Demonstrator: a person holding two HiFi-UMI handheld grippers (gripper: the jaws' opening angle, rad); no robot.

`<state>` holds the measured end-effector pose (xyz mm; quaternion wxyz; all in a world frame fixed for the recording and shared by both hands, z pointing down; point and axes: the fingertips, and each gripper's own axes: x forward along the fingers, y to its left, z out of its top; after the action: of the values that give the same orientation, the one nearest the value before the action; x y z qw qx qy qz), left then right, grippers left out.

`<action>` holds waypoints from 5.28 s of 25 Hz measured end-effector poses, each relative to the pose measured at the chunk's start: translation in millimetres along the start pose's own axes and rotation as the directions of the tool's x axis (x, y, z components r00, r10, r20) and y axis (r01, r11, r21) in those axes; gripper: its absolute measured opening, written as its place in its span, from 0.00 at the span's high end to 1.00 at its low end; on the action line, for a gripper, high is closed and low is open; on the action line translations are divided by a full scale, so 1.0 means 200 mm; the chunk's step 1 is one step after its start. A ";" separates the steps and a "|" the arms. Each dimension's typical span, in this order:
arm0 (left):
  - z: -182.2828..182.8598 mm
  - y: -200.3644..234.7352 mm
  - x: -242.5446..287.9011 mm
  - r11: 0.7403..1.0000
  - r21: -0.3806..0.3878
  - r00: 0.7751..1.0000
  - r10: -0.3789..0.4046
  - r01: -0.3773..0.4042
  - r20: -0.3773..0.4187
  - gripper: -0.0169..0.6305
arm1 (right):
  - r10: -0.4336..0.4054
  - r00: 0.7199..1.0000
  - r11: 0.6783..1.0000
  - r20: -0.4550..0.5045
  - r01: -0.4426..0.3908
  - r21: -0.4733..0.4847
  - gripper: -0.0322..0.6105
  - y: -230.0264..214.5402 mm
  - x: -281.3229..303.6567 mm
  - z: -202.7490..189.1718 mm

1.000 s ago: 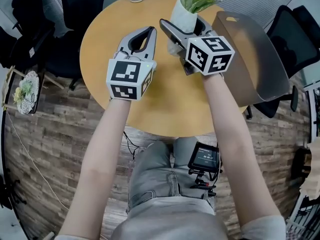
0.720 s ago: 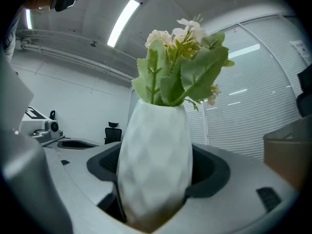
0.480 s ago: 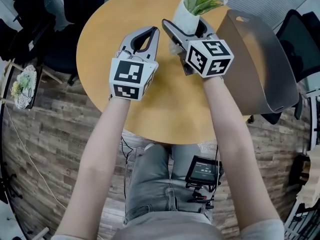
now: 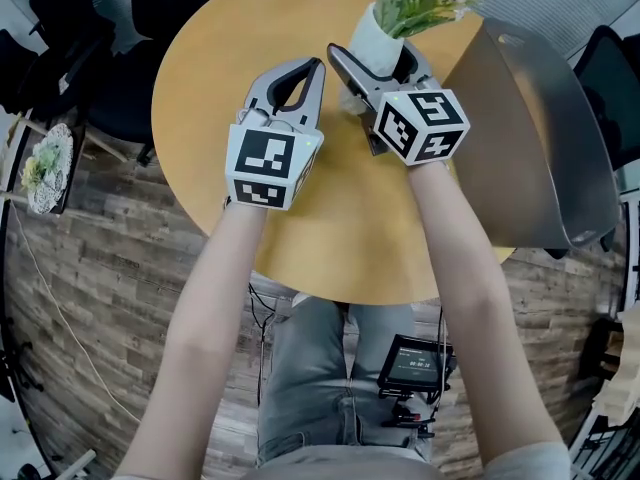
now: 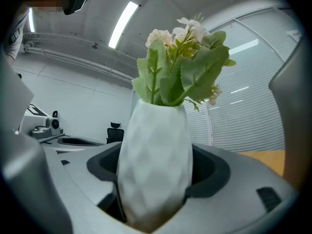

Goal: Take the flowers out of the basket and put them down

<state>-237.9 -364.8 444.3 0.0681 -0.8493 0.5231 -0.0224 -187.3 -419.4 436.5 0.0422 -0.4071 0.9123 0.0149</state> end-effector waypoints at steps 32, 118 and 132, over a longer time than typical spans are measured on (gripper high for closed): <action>-0.18 0.09 0.01 1.000 0.009 0.999 0.023 -0.023 -0.039 0.97 | 0.029 0.999 0.996 0.027 -0.027 -0.085 0.35 0.08 0.01 -0.20; 0.27 -0.12 -0.12 1.000 -0.002 0.995 -0.002 0.002 -0.096 0.97 | 0.058 0.990 0.998 -0.127 -0.061 -0.025 0.22 0.23 -0.48 0.23; 0.50 -0.10 -0.15 1.000 -0.007 0.998 -0.006 0.006 -0.061 0.97 | 0.119 0.983 0.993 -0.140 -0.118 0.020 0.23 0.29 -0.53 0.43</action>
<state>-222.6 -319.2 348.6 0.0492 -0.8501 0.5223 -0.0465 -154.0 -296.4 360.4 -0.0208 -0.3519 0.9357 -0.0168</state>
